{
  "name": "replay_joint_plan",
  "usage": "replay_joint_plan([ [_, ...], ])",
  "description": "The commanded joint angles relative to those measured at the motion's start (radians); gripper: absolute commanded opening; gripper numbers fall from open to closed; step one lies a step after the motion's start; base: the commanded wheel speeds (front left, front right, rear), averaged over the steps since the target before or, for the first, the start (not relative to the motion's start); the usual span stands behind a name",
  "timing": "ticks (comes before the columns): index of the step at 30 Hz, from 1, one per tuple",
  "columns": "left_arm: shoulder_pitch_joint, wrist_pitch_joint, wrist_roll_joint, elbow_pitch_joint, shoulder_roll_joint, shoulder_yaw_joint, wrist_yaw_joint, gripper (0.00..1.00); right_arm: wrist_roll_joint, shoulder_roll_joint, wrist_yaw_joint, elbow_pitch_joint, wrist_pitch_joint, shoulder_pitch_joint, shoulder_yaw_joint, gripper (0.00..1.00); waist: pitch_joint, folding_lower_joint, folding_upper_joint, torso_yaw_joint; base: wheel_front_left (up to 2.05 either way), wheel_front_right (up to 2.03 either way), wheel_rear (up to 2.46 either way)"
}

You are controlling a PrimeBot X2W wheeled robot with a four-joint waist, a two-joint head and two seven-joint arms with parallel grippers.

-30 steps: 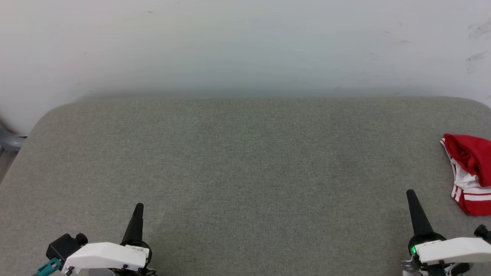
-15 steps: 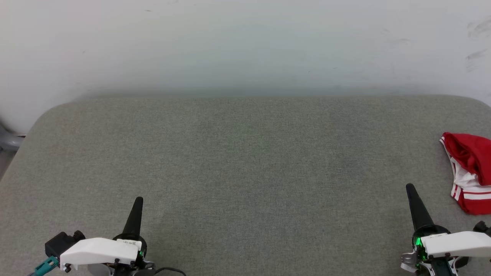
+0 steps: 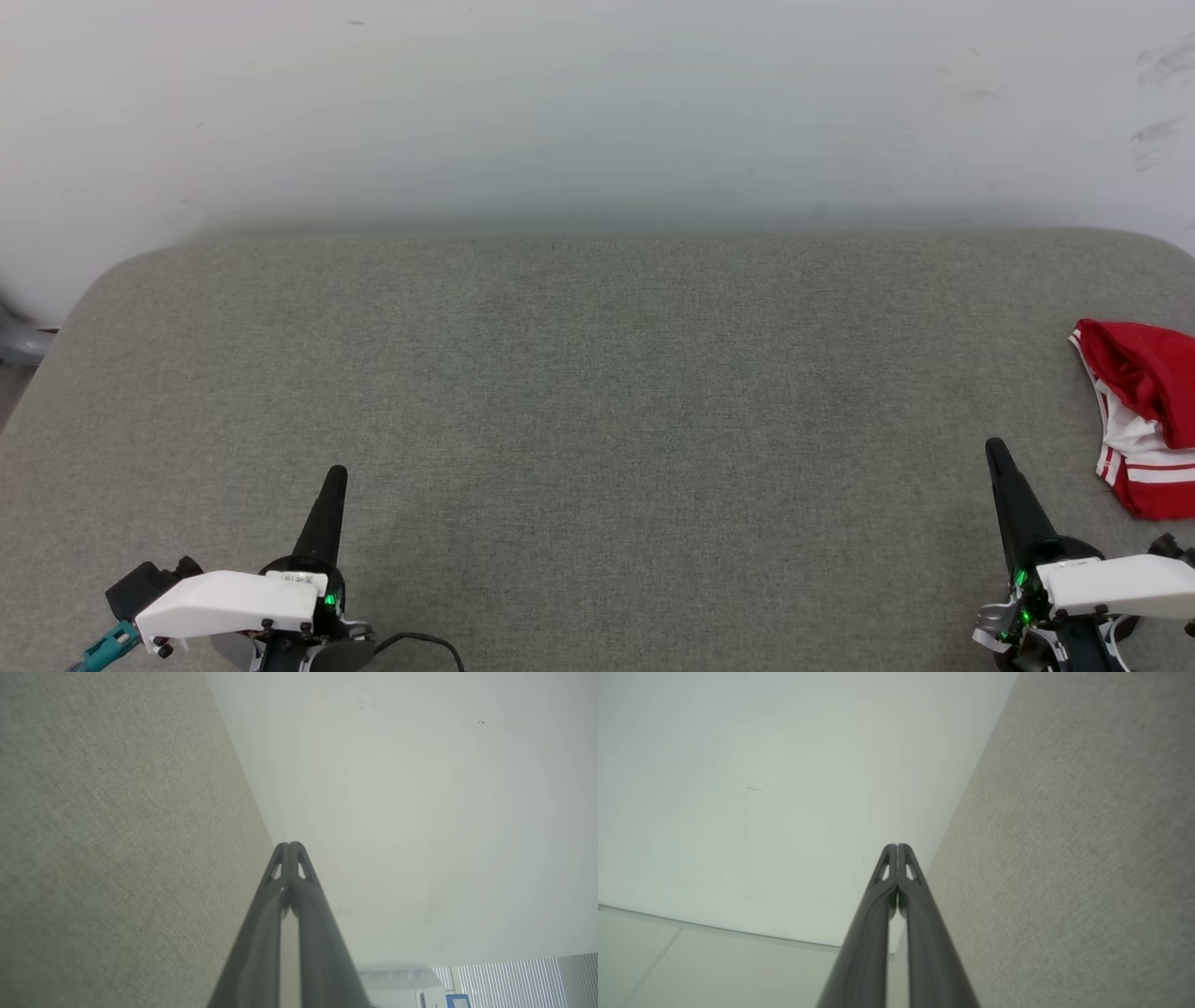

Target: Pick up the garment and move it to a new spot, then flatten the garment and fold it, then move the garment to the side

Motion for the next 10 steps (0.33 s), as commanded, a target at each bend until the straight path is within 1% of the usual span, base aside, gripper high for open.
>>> replay_joint_plan([
  [1,-0.018,0.006,-0.023,-0.001,0.000,0.006,-0.005,0.00,0.023,-0.002,0.000,0.001,0.005,-0.018,-0.003,0.00,0.000,0.0000,0.0000,0.000,0.00,0.00,0.00],
  [10,-0.031,0.025,-0.097,0.006,-0.001,0.013,-0.013,0.00,0.092,0.000,0.000,0.011,0.025,-0.029,-0.007,0.00,0.003,0.0000,0.0000,-0.002,0.00,0.00,0.00],
])
